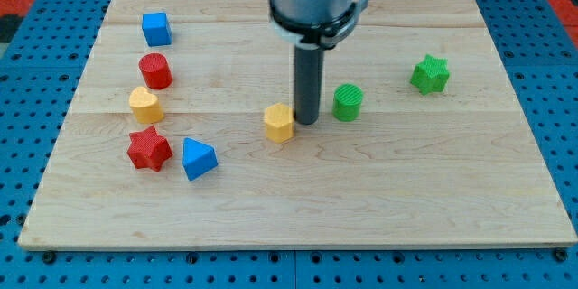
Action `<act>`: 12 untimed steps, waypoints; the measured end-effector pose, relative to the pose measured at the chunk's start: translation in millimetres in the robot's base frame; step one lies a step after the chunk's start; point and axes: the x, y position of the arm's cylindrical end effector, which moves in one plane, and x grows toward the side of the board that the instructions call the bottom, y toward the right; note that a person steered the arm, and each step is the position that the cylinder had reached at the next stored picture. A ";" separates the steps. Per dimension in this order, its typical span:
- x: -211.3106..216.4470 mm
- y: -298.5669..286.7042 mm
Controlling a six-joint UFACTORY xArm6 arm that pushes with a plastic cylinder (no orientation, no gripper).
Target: Move green blocks slightly towards left side
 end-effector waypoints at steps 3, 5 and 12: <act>31.9 112.2; -0.2 87.8; -46.7 67.4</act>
